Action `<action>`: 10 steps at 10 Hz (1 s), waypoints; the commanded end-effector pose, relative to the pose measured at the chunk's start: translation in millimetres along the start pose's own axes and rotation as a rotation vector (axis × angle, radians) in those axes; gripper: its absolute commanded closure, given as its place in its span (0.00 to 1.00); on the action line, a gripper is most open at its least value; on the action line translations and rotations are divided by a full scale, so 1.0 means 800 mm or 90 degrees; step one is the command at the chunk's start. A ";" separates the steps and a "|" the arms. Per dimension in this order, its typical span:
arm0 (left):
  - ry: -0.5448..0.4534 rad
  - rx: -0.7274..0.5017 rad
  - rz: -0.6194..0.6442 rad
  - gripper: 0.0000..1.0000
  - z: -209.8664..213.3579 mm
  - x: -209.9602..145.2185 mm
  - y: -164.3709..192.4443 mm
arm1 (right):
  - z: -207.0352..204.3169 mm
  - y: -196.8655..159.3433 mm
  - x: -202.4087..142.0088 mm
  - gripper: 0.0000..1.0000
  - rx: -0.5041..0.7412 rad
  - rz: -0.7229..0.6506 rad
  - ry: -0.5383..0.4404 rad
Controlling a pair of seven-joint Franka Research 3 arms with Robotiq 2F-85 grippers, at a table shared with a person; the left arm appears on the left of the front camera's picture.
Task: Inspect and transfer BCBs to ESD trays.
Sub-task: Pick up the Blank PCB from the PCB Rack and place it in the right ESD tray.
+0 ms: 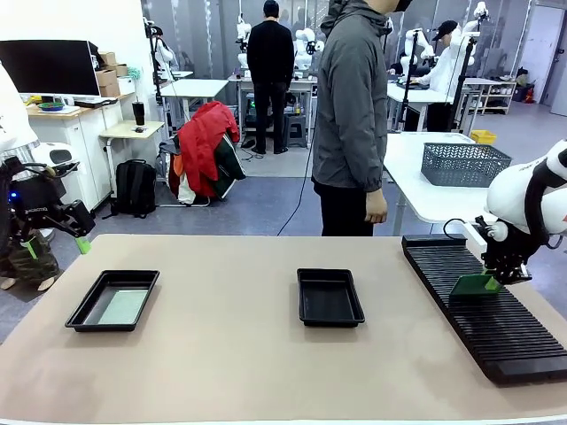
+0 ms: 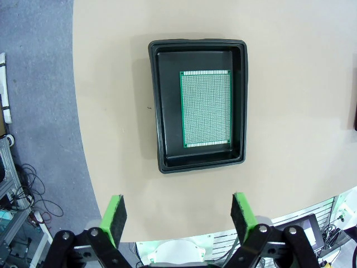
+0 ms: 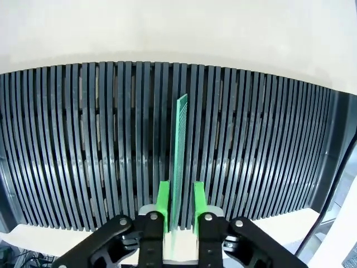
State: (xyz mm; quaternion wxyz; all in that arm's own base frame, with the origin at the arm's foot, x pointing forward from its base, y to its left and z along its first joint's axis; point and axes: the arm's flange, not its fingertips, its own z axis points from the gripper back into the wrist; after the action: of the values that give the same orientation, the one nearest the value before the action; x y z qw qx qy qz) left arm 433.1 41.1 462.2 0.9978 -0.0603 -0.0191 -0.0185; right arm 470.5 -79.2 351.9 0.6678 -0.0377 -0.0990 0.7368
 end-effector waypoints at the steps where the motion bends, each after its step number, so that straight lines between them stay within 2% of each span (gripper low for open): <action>1: -0.006 0.001 0.002 0.00 -0.002 0.000 0.000 | -0.004 0.002 -0.004 0.89 0.005 0.003 -0.014; 2: -0.006 0.001 0.002 0.00 -0.002 0.000 0.000 | -0.002 0.003 -0.005 0.85 0.004 0.002 -0.013; 3: -0.006 0.001 0.002 0.00 -0.002 0.000 0.000 | -0.002 0.004 -0.005 0.97 0.004 0.002 -0.014; 4: -0.006 0.001 0.002 0.00 -0.002 0.000 0.000 | -0.001 0.005 -0.004 0.93 0.003 0.002 -0.014; 5: -0.006 0.001 0.002 0.00 -0.002 0.000 0.000 | 0.000 0.005 -0.004 1.00 0.002 0.002 -0.015; 10: -0.006 0.001 0.002 0.00 -0.002 0.000 0.000 | 0.007 0.003 -0.005 1.00 0.007 -0.001 -0.024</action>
State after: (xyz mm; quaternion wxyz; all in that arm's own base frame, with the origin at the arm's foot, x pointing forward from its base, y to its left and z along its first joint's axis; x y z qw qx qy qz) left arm 433.1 41.1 462.2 0.9978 -0.0603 -0.0191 -0.0184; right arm 469.9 -80.2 352.9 0.6688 -0.0369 -0.0995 0.7358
